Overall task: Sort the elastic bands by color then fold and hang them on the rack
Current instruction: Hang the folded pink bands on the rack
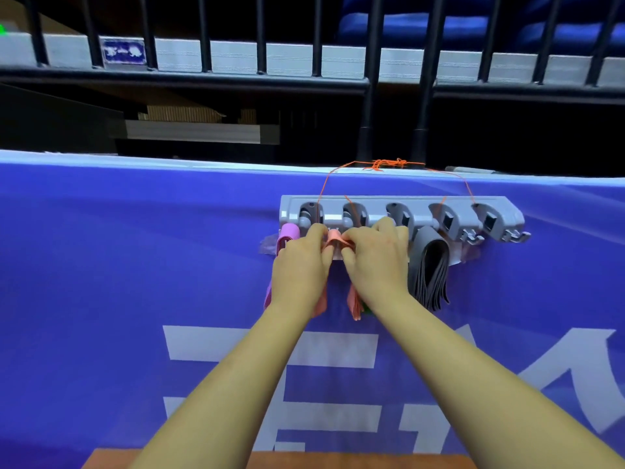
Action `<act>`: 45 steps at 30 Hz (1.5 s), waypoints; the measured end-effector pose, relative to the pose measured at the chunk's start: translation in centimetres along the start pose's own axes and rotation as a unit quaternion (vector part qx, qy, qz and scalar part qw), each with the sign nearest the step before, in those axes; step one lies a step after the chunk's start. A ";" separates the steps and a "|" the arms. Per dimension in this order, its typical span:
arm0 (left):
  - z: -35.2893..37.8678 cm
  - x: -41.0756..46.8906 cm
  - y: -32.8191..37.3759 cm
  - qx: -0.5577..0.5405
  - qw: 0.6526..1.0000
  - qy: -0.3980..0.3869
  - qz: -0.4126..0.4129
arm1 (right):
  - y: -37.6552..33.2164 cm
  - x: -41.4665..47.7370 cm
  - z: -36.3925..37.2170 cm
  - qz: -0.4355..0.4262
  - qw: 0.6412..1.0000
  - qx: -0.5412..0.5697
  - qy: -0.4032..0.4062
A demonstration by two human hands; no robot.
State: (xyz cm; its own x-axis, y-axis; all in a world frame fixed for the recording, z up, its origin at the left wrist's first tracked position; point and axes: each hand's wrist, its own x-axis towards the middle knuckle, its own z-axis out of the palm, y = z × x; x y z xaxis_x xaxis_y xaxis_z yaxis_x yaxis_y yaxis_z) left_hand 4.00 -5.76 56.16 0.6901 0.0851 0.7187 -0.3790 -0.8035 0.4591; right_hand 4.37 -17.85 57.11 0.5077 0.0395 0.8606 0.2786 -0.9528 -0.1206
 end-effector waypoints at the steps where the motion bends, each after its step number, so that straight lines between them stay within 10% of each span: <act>1: 0.2 -0.1 -0.2 -0.058 0.998 0.005 -0.006 | -0.1 0.0 -0.1 0.010 1.000 0.018 0.017; 7: 1.5 -0.4 -0.8 -0.180 0.982 0.048 -0.009 | -0.3 -0.3 0.2 0.006 0.995 0.068 0.075; 20: 1.1 0.2 -0.4 -0.038 0.984 0.142 0.100 | 0.9 0.4 2.2 -0.022 0.996 -0.003 0.087; 34: 1.9 -1.0 -1.2 -0.250 0.964 0.074 -0.042 | 1.3 -1.2 1.9 -0.016 0.998 0.052 0.026; 45: 1.2 -2.5 -1.4 -0.152 0.986 0.067 -0.015 | 1.6 -2.1 1.0 -0.040 0.998 -0.013 -0.035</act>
State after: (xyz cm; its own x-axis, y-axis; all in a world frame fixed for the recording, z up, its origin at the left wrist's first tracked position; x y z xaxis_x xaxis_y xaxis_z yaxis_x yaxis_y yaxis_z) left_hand 3.55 -5.60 53.14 0.6243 0.1996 0.7552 -0.5407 -0.5874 0.6022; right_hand 4.58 -19.20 54.64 0.5409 0.1360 0.8300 0.3004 -0.9530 -0.0396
